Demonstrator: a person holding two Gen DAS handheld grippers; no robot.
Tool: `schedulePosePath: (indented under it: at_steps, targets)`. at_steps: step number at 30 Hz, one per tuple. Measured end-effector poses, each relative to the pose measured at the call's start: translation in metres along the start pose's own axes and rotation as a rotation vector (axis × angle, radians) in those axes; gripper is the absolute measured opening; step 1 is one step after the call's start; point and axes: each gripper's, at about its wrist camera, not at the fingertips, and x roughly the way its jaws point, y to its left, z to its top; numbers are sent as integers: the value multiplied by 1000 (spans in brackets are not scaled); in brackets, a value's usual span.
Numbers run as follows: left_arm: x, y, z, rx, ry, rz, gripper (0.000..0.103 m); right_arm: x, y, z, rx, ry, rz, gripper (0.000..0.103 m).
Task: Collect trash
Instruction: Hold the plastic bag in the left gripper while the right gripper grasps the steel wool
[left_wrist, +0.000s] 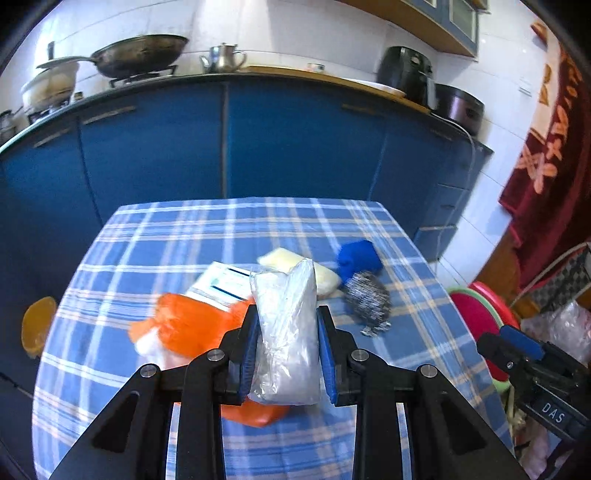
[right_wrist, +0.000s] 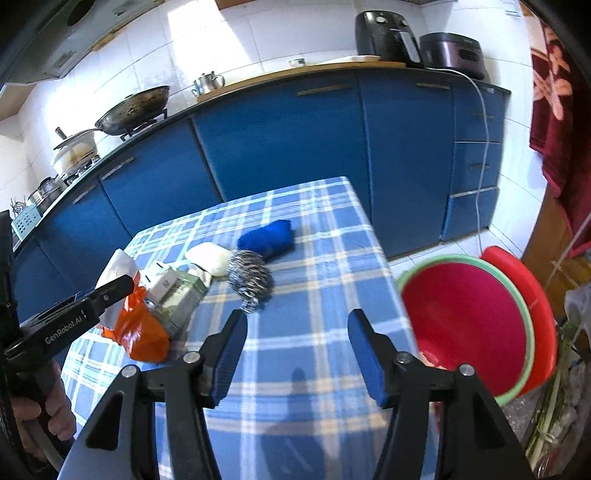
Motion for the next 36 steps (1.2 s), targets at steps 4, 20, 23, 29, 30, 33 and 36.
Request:
schedulePosePath:
  at_steps: [4,20,23,29,30,33,36]
  targets:
    - [3,14,4,-10,-3,38,30,14,15,7,-11,9,10,64]
    - [28,56,11,-86,15,101,30,94,50,19,-31,87,-8,70]
    - [31,60,11,-95,20,104,30,104,51,20,-36,99,-17,70]
    - [36,62,10,-100,27,103,30,121,51,24,-40,110,-37,71]
    - [36,62,10,-101,28,103,30,124,51,25,-42,112,-39,71]
    - [37,62,10,-103,29,100,30,128,50,24,-46,124,-34,68]
    - [38,63,10,-106,30,99,30,132,52,22,-61,138,-27,54]
